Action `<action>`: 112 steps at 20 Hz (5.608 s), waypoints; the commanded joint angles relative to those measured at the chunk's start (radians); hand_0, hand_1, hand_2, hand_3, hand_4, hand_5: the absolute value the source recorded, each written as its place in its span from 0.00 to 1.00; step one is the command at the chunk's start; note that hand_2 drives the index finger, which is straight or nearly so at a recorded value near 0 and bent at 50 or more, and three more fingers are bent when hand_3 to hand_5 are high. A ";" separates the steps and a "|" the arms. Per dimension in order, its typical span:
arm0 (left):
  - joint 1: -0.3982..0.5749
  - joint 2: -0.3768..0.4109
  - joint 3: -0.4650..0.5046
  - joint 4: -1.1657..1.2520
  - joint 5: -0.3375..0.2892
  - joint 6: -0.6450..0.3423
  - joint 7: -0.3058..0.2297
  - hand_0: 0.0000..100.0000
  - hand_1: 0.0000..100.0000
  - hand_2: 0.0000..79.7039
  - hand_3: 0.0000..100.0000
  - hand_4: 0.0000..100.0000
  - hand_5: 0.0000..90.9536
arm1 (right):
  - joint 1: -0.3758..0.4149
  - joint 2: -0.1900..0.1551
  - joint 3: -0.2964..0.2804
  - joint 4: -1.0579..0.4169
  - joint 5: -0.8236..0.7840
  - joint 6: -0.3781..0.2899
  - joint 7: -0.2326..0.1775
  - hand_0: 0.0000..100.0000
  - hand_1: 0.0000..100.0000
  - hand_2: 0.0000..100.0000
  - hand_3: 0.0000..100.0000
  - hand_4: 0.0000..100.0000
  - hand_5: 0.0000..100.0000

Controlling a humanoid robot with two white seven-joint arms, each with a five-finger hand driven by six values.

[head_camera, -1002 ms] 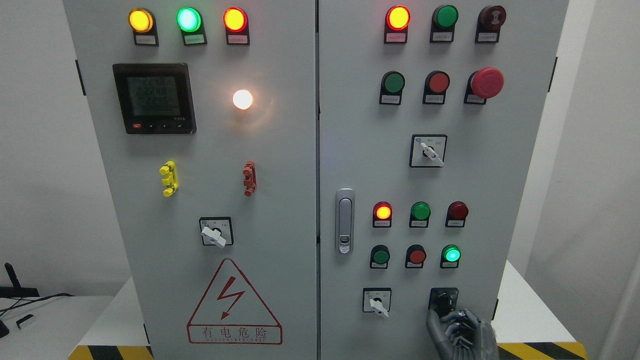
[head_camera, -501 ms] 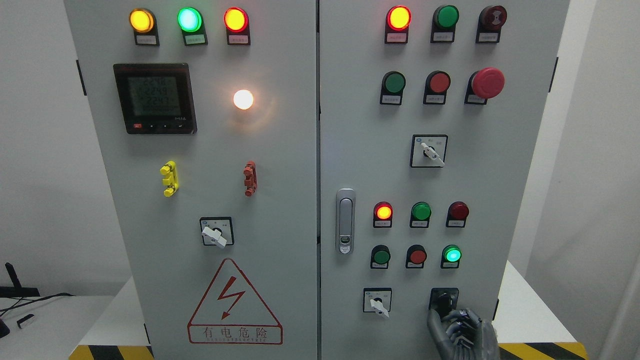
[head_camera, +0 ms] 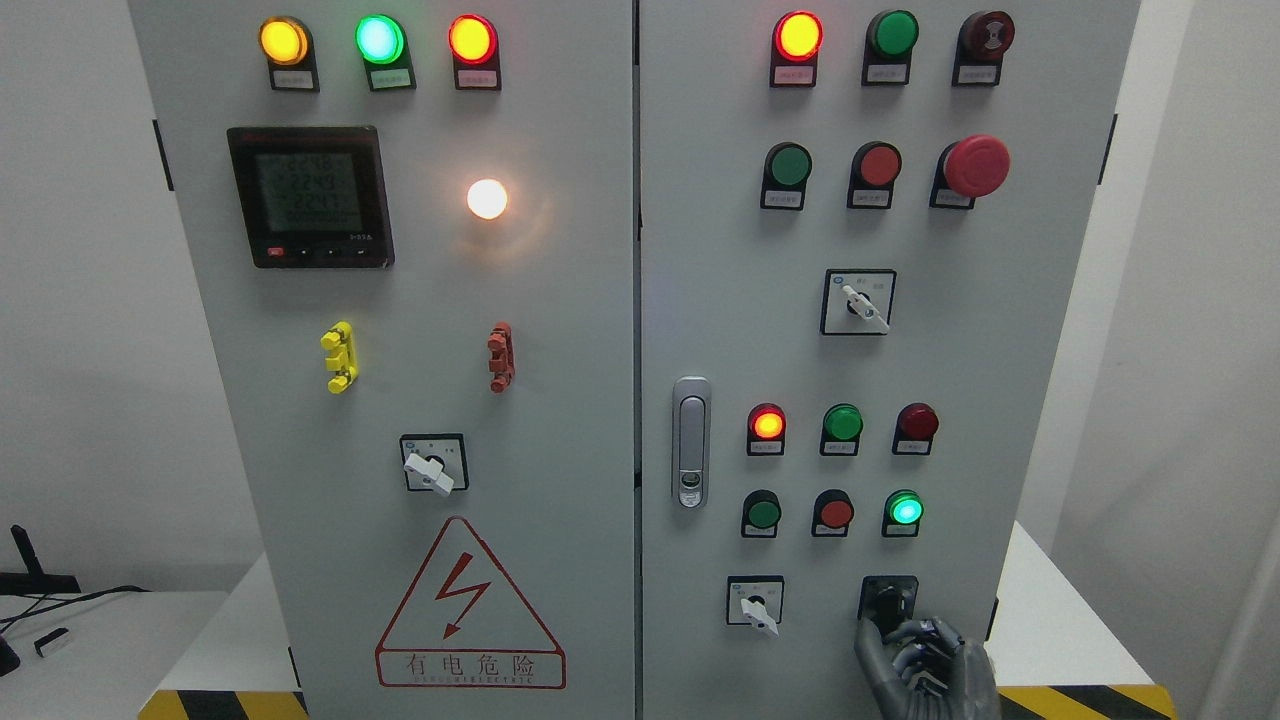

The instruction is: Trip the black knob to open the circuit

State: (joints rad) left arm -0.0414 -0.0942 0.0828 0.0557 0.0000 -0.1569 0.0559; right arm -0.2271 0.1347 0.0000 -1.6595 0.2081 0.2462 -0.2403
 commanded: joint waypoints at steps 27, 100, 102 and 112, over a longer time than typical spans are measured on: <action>0.000 0.001 0.000 0.000 -0.031 0.000 -0.001 0.12 0.39 0.00 0.00 0.00 0.00 | 0.002 -0.001 0.008 -0.002 0.076 -0.002 -0.001 0.30 0.72 0.56 0.85 0.86 0.97; 0.000 -0.001 0.000 0.000 -0.031 0.000 -0.001 0.12 0.39 0.00 0.00 0.00 0.00 | 0.000 -0.014 -0.017 -0.003 0.209 -0.007 -0.004 0.29 0.78 0.49 0.78 0.82 0.94; 0.000 -0.001 0.000 0.000 -0.031 0.000 -0.001 0.12 0.39 0.00 0.00 0.00 0.00 | 0.000 -0.014 -0.018 -0.003 0.209 -0.007 -0.004 0.30 0.78 0.48 0.76 0.81 0.94; 0.000 0.001 0.000 0.000 -0.031 0.000 -0.001 0.12 0.39 0.00 0.00 0.00 0.00 | 0.000 -0.014 -0.023 -0.005 0.240 -0.010 -0.004 0.28 0.79 0.46 0.75 0.80 0.94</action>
State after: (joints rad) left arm -0.0414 -0.0943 0.0828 0.0559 0.0000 -0.1569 0.0559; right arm -0.2269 0.1215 0.0001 -1.6628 0.4379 0.2373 -0.2441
